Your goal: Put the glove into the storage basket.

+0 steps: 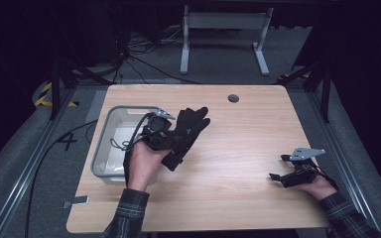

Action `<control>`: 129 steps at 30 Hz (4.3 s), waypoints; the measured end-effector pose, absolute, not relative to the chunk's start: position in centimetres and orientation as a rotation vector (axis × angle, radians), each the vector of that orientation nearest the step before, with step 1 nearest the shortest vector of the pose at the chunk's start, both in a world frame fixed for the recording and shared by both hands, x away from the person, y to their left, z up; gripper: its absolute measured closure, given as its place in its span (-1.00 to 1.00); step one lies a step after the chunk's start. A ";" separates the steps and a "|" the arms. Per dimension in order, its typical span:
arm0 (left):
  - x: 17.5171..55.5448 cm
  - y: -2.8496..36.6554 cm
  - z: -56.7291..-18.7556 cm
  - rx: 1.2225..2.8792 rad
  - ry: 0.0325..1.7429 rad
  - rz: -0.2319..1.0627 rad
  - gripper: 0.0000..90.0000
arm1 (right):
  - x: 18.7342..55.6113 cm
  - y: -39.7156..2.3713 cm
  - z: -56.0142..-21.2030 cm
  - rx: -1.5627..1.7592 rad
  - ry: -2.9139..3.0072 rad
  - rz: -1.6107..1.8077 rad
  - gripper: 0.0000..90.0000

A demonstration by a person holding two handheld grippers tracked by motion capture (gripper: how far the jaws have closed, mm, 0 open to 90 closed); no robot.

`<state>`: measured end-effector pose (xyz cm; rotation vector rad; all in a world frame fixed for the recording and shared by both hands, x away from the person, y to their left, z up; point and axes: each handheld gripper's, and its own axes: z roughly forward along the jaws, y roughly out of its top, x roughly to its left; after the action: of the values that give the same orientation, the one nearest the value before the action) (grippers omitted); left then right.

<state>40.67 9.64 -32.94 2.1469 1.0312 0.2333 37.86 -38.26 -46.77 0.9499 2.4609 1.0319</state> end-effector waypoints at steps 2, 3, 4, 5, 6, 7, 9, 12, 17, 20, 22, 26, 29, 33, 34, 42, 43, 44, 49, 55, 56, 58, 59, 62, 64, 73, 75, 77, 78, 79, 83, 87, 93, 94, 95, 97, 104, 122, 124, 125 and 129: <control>40.8 11.1 -32.8 2.125 1.063 0.244 0.49 | 37.9 -38.3 -46.8 0.950 2.461 1.032 -0.84; 40.8 11.6 -32.9 2.113 1.076 0.250 0.49 | 37.9 -38.3 -46.8 0.950 2.461 1.032 -0.84; 40.8 12.2 -32.9 2.109 1.087 0.253 0.49 | 37.9 -38.3 -46.8 0.950 2.461 1.032 -0.84; 40.8 12.6 -33.0 2.099 1.101 0.253 0.49 | 37.9 -38.3 -46.8 0.949 2.461 1.032 -0.84; 40.8 13.1 -33.0 2.095 1.110 0.257 0.49 | 37.9 -38.3 -46.8 0.950 2.461 1.032 -0.84; 40.9 13.6 -33.1 2.092 1.120 0.261 0.49 | 37.9 -38.3 -46.8 0.950 2.461 1.032 -0.84; 40.9 14.5 -33.2 2.070 1.143 0.266 0.49 | 37.9 -38.3 -46.8 0.950 2.461 1.031 -0.84; 40.9 15.9 -33.4 2.049 1.171 0.273 0.49 | 37.9 -38.3 -46.8 0.950 2.461 1.032 -0.84; 41.0 18.1 -34.2 2.013 1.223 0.284 0.49 | 37.9 -38.3 -46.8 0.950 2.461 1.032 -0.84; 41.2 19.0 -34.7 1.996 1.248 0.286 0.49 | 37.9 -38.3 -46.8 0.950 2.461 1.032 -0.84; 41.4 20.0 -35.3 1.982 1.270 0.279 0.49 | 37.9 -38.3 -46.8 0.951 2.460 1.032 -0.84; 41.9 21.1 -36.6 1.972 1.303 0.268 0.49 | 37.9 -38.2 -46.8 0.953 2.460 1.032 -0.84; 42.5 21.6 -37.7 1.996 1.330 0.252 0.48 | 37.9 -38.2 -46.8 0.953 2.460 1.032 -0.84; 43.1 21.7 -38.7 2.010 1.355 0.226 0.47 | 37.9 -38.2 -46.8 0.953 2.460 1.032 -0.84; 43.2 21.7 -39.0 2.017 1.362 0.221 0.47 | 37.9 -38.2 -46.8 0.953 2.460 1.032 -0.84; 43.8 21.6 -39.7 2.031 1.415 0.192 0.42 | 37.9 -38.2 -46.8 0.953 2.460 1.032 -0.84; 43.9 21.6 -39.8 2.031 1.421 0.189 0.38 | 37.9 -38.2 -46.8 0.953 2.460 1.032 -0.84; 44.0 21.7 -39.8 2.033 1.426 0.189 0.28 | 37.9 -38.2 -46.8 0.953 2.460 1.032 -0.84; 44.1 21.7 -39.9 2.018 1.449 0.243 -0.25 | 37.9 -38.2 -46.8 0.953 2.460 1.032 -0.84; 43.7 21.5 -39.2 2.011 1.421 0.291 -0.50 | 37.9 -38.2 -46.8 0.954 2.460 1.032 -0.84; 43.6 21.3 -39.0 2.006 1.412 0.297 -0.53 | 37.9 -38.2 -46.8 0.953 2.460 1.032 -0.84; 43.4 20.9 -38.5 2.005 1.386 0.310 -0.57 | 37.9 -38.2 -46.8 0.953 2.460 1.032 -0.84; 43.3 20.7 -38.3 2.004 1.374 0.313 -0.59 | 37.9 -38.2 -46.8 0.953 2.460 1.032 -0.84; 43.0 19.8 -37.6 2.002 1.339 0.313 -0.62 | 37.9 -38.2 -46.8 0.953 2.460 1.031 -0.84; 42.9 19.1 -37.1 2.002 1.308 0.309 -0.63 | 37.9 -38.2 -46.8 0.953 2.460 1.032 -0.84; 42.4 15.9 -36.4 2.023 1.209 0.271 -0.65 | 37.9 -38.2 -46.8 0.954 2.460 1.032 -0.84; 42.2 15.2 -36.4 2.026 1.183 0.263 -0.65 | 37.9 -38.2 -46.8 0.954 2.460 1.032 -0.84; 41.8 14.3 -36.5 2.016 1.160 0.257 -0.65 | 37.9 -38.2 -46.8 0.954 2.460 1.032 -0.84; 41.7 14.0 -36.5 2.020 1.151 0.259 -0.65 | 37.9 -38.2 -46.8 0.953 2.460 1.032 -0.84; 41.5 13.5 -36.6 2.017 1.137 0.260 -0.65 | 37.9 -38.2 -46.8 0.952 2.459 1.031 -0.84; 40.8 11.9 -36.9 2.019 1.103 0.261 -0.66 | 37.9 -38.2 -46.8 0.953 2.460 1.032 -0.84; 40.1 10.2 -37.2 2.035 1.061 0.253 -0.67 | 37.9 -38.2 -46.8 0.954 2.460 1.032 -0.84; 39.4 8.4 -37.5 2.050 1.012 0.242 -0.67 | 37.9 -38.2 -46.8 0.954 2.460 1.032 -0.84; 39.2 8.0 -37.7 2.055 1.000 0.237 -0.67 | 37.9 -38.2 -46.8 0.954 2.460 1.032 -0.84; 39.0 7.6 -37.9 2.062 0.983 0.225 -0.68 | 37.9 -38.2 -46.8 0.953 2.460 1.031 -0.84; 38.6 6.8 -38.4 2.067 0.960 0.211 -0.67 | 37.9 -38.2 -46.8 0.953 2.460 1.032 -0.84; 37.5 4.5 -40.2 2.088 0.911 0.181 -0.67 | 37.9 -38.2 -46.8 0.953 2.460 1.032 -0.84; 35.8 -0.5 -44.6 2.155 0.809 0.159 -0.68 | 37.9 -38.2 -46.8 0.953 2.460 1.031 -0.84; 35.7 -1.0 -45.2 2.177 0.807 0.162 -0.70 | 37.9 -38.2 -46.8 0.952 2.461 1.031 -0.85; 35.7 -1.3 -45.4 2.193 0.802 0.167 -0.71 | 37.9 -38.2 -46.8 0.952 2.461 1.031 -0.85; 35.7 -2.1 -46.0 2.214 0.785 0.168 -0.73 | 37.9 -38.2 -46.8 0.951 2.462 1.031 -0.85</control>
<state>35.70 -2.10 -45.99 2.2139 0.7846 0.1681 37.89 -38.24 -46.77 0.9507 2.4619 1.0312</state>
